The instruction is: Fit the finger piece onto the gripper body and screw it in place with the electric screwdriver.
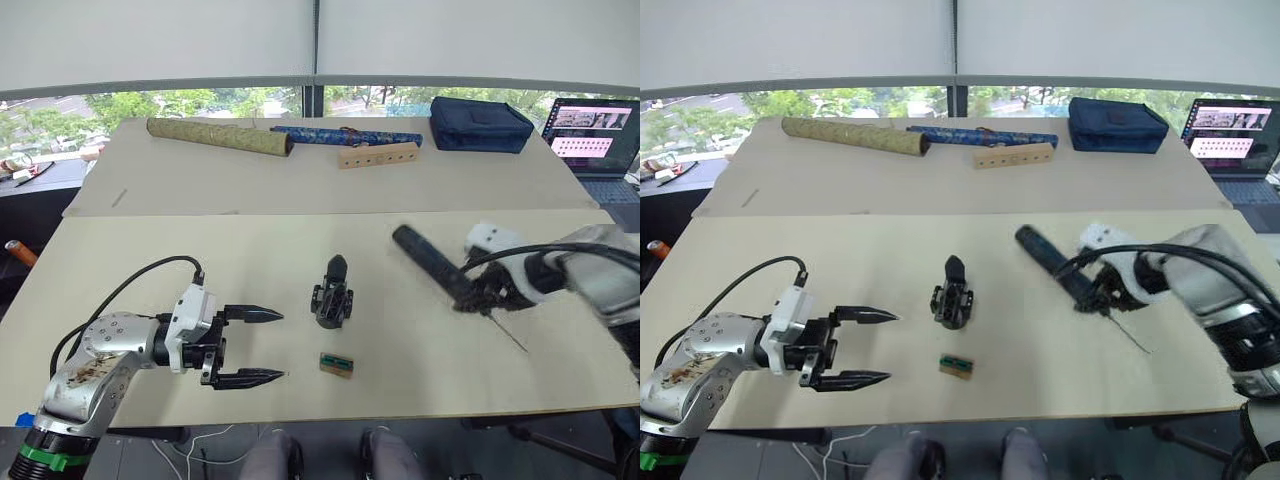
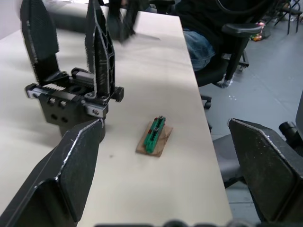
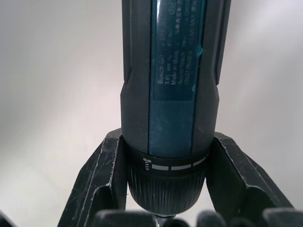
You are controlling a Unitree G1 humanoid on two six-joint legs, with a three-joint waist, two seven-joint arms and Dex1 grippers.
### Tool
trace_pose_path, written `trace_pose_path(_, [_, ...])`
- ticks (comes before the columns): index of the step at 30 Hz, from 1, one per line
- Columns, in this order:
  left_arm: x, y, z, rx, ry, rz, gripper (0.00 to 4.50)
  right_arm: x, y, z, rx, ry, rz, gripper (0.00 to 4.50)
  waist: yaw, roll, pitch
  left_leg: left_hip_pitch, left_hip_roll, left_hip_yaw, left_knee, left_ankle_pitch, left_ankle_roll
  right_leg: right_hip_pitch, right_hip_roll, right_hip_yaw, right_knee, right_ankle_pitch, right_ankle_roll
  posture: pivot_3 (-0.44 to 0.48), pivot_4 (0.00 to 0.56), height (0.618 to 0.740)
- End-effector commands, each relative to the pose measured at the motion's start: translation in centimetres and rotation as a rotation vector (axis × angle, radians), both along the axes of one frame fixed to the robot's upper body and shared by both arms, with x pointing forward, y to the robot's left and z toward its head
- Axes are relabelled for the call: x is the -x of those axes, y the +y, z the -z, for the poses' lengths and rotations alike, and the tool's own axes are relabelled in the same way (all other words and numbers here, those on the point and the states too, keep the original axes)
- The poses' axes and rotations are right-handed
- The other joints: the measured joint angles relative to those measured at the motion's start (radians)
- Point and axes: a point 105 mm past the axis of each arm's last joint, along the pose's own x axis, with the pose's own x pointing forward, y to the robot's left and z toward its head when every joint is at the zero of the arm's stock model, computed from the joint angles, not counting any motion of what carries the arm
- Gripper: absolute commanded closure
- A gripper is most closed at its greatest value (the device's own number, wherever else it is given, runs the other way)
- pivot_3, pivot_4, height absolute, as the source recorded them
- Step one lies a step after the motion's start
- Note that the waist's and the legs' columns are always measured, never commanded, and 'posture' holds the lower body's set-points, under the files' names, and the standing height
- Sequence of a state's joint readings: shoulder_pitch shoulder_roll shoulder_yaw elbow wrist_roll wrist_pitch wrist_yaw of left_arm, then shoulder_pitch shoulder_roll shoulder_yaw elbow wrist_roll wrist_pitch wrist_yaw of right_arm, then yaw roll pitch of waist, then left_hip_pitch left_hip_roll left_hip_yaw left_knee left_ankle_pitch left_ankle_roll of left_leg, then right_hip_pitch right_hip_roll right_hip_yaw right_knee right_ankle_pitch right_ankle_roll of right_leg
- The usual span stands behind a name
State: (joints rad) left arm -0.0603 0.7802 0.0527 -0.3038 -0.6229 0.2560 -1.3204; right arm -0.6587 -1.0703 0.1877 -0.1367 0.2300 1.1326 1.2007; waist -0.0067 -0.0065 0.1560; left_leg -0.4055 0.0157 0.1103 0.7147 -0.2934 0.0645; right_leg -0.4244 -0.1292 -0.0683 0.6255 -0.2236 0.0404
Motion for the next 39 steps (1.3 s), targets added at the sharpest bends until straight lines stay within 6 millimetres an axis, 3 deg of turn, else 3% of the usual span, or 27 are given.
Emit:
trace_pose_path(1, [-0.3,1.0,0.6,-0.047,-0.040,-0.002,0.00,2.3,2.0,-5.8,-0.344,-0.263,-0.207,2.60,0.012,0.000,0.000,0.000,0.000,0.000,-0.001,0.000,0.000,0.001,0.000,0.000,-0.001,0.000,0.000,0.000,0.150,0.740])
trace_pose_path(5, [-0.5,1.7,1.7,-0.096,-0.078,0.022,0.00,4.8,3.8,-8.3,-0.684,-0.417,-0.324,2.60,0.018,0.000,0.000,0.000,0.000,0.001,0.000,0.000,0.000,0.001,0.001,0.000,-0.001,0.000,0.001,0.000,0.150,0.740])
trace_pose_path(10, [-0.9,1.1,3.3,-0.072,-0.078,0.008,0.00,7.4,6.9,-8.7,-0.914,-0.608,-0.448,2.60,0.019,0.000,0.000,0.002,0.000,0.000,0.000,0.000,0.000,0.002,0.001,0.001,0.001,0.000,0.000,0.000,0.150,0.740])
trace_pose_path(16, [-1.5,-0.3,4.5,-0.079,-0.097,0.000,0.00,10.0,10.6,-6.8,-0.927,-0.751,-0.599,2.60,0.018,0.000,0.000,0.002,-0.001,0.000,0.000,0.000,0.000,0.001,0.001,0.001,0.002,0.000,0.000,0.000,0.150,0.740])
trace_pose_path(22, [-2.2,-2.7,5.1,-0.088,-0.117,0.008,0.00,10.9,12.9,-5.2,-0.953,-0.711,-0.742,2.60,0.016,0.000,0.000,0.003,-0.002,0.000,0.001,0.000,0.001,0.003,0.001,0.002,0.003,0.000,0.001,0.000,0.150,0.740])
trace_pose_path(27, [-2.2,-4.7,6.1,-0.103,-0.108,0.034,0.00,11.1,13.8,-4.1,-0.942,-0.658,-0.811,2.60,0.018,0.000,0.000,0.004,-0.002,0.000,0.001,0.000,0.001,0.003,0.001,0.001,0.003,0.000,0.001,0.000,0.150,0.740])
trace_pose_path(39, [-1.4,-7.3,7.9,-0.108,-0.078,0.063,0.00,11.1,14.6,-2.8,-0.919,-0.635,-0.828,2.60,0.020,0.000,0.000,0.004,-0.001,0.000,0.001,0.000,0.001,0.003,0.001,0.002,0.003,0.000,0.001,0.000,0.150,0.740])
